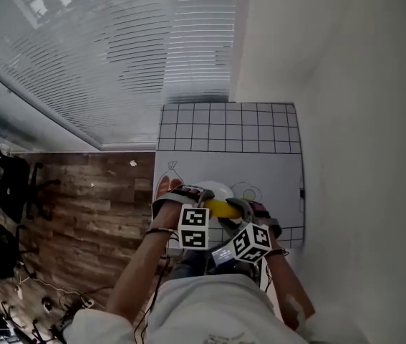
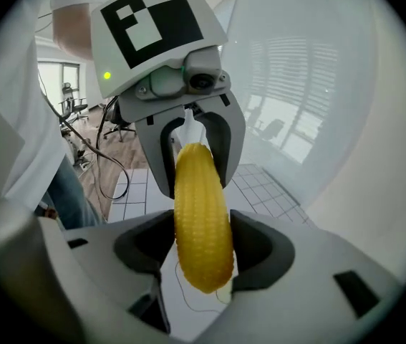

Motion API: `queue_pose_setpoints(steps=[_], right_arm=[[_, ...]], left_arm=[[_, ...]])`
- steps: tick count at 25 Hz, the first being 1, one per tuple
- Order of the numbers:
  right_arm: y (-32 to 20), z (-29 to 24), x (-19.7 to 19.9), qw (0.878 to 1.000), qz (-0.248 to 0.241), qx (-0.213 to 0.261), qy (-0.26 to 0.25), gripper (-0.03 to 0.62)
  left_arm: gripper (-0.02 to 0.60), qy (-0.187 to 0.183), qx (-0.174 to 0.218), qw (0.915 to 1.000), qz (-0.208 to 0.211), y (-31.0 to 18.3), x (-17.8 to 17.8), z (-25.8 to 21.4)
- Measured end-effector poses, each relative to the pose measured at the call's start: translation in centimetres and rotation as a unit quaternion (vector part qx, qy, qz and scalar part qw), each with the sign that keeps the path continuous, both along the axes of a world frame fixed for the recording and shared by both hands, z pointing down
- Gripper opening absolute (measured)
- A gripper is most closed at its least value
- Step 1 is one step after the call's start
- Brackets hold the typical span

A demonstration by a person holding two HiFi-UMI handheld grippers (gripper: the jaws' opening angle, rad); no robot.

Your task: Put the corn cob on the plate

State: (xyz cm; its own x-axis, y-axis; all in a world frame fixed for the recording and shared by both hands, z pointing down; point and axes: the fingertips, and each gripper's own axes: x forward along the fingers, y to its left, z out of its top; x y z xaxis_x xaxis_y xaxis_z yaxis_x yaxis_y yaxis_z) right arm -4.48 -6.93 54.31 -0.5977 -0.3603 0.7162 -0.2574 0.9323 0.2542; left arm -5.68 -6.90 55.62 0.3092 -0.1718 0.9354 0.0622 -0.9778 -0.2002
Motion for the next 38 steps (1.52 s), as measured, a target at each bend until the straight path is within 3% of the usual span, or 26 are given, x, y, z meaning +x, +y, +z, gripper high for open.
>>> queue_pose_setpoints(steps=[5,9,25,38], right_arm=[[0.2,0.4,-4.0,0.998,-0.061,0.003,0.008,0.247],[0.3,1.1,-3.8,0.996,-0.086,-0.005,0.014,0.247],[-0.9,4.1,-3.2,0.996,-0.078,-0.039,0.026,0.245],[-1.8,9.4,-3.2,0.993,-0.081,-0.066,0.054,0.245]], left_arm=[[0.259,0.009,-0.001,0.9981,-0.061,0.4,-3.9,0.4],[0.259,0.013,-0.006,0.9963,-0.085,0.5,-3.7,1.1],[0.259,0.016,-0.029,0.9965,-0.076,-0.7,-3.2,3.8],[0.259,0.012,-0.047,0.9953,-0.084,-1.5,-3.2,9.1]])
